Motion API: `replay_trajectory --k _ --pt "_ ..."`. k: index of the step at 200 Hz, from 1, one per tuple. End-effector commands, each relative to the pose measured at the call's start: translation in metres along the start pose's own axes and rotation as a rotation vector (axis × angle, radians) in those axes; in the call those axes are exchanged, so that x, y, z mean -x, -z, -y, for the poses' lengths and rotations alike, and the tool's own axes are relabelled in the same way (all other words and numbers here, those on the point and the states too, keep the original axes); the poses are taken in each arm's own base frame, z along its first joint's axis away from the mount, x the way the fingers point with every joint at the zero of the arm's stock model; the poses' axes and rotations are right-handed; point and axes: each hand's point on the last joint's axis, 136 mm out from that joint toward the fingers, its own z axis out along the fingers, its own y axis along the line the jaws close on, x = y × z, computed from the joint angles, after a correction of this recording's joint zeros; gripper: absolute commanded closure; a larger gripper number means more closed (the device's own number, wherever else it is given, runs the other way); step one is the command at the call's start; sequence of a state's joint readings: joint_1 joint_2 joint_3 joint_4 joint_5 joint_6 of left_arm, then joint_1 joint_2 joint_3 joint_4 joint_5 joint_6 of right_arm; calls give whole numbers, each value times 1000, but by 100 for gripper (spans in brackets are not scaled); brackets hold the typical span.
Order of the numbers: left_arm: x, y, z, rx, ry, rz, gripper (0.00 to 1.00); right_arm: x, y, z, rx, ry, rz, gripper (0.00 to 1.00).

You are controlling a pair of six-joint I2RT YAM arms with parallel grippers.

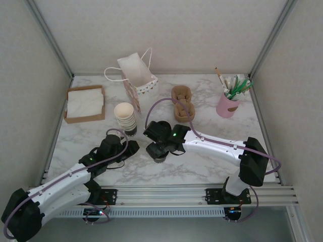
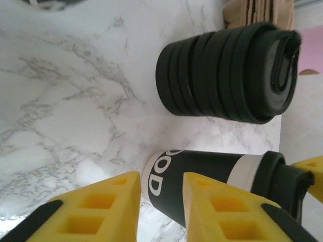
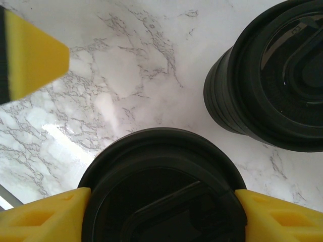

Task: Pack the takeout coffee

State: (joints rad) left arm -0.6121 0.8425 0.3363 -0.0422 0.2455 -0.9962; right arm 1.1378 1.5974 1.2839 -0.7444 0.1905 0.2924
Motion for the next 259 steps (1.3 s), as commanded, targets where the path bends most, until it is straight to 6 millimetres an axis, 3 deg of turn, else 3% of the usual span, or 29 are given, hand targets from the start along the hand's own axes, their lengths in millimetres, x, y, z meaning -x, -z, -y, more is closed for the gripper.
replay_trajectory --k 1,44,77,183,259 --pt "-17 -10 1 -33 11 -78 75 3 9 -2 -1 0 13 32" --pt "-46 -27 13 -73 -6 -181 79 2 7 -1 -9 -4 6 31" --pt "-57 -35 18 -93 -2 -211 78 1 9 0 -9 -8 8 31" --pt "-52 -39 23 -102 0 -184 75 -2 11 0 -3 -12 5 31" --pt "-50 -39 14 -57 -14 -171 69 -5 5 6 -39 -18 11 31"
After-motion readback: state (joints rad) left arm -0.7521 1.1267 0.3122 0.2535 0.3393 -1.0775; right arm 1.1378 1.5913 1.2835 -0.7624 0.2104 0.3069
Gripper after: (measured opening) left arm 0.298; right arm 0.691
